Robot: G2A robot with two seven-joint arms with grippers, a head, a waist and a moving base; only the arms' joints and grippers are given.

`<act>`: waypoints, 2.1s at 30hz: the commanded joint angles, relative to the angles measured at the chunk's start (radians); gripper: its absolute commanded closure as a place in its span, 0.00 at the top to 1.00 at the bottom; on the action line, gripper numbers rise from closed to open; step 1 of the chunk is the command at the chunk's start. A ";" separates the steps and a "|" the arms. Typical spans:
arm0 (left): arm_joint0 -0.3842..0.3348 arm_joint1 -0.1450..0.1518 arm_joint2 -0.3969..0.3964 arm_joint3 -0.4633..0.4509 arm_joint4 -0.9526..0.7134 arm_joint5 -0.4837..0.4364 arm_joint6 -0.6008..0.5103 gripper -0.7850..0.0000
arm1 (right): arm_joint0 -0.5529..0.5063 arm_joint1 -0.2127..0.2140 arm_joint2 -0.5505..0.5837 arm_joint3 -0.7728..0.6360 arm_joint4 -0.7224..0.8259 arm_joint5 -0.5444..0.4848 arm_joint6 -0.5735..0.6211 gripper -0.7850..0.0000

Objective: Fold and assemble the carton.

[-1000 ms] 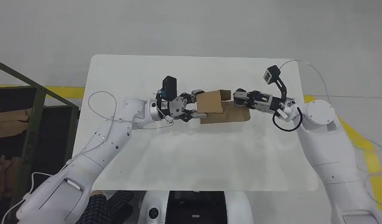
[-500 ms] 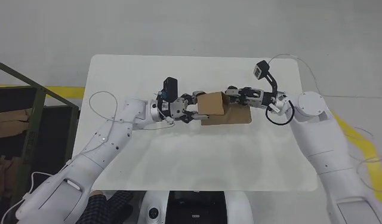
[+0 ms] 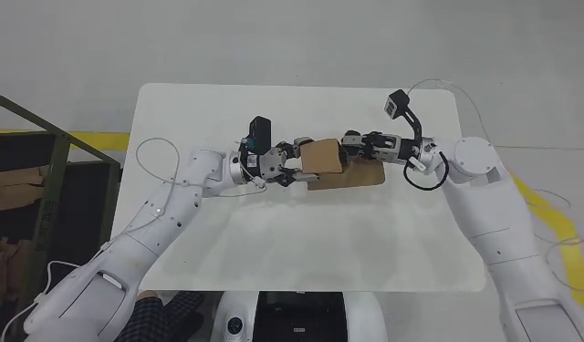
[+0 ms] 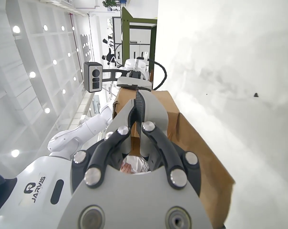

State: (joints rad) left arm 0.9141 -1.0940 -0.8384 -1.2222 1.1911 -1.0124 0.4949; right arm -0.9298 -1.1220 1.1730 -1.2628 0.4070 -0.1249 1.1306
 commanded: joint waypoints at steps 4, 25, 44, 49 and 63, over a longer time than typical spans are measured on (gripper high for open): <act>0.001 0.001 -0.004 0.003 0.001 0.000 0.006 0.51 | -0.043 0.025 0.104 -0.009 -0.002 -0.003 -0.012 0.00; 0.016 0.004 -0.020 -0.017 0.016 0.000 0.027 0.48 | -0.201 0.037 0.117 -0.022 0.113 0.046 0.018 0.00; 0.023 -0.005 -0.029 -0.026 0.116 0.036 0.054 0.47 | -0.161 0.022 0.046 -0.019 0.136 0.051 0.011 0.00; 0.024 -0.005 -0.043 -0.013 0.094 0.018 0.062 0.47 | -0.174 0.024 0.058 0.006 0.146 0.048 0.006 0.00; 0.020 -0.015 -0.045 -0.009 0.111 0.025 0.035 0.47 | -0.158 0.018 0.024 -0.033 0.181 0.058 0.049 0.00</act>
State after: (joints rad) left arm 0.9346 -1.1087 -0.8823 -1.2305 1.2995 -0.9886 0.5325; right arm -1.0903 -1.1043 1.1986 -1.2946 0.5911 -0.0683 1.1793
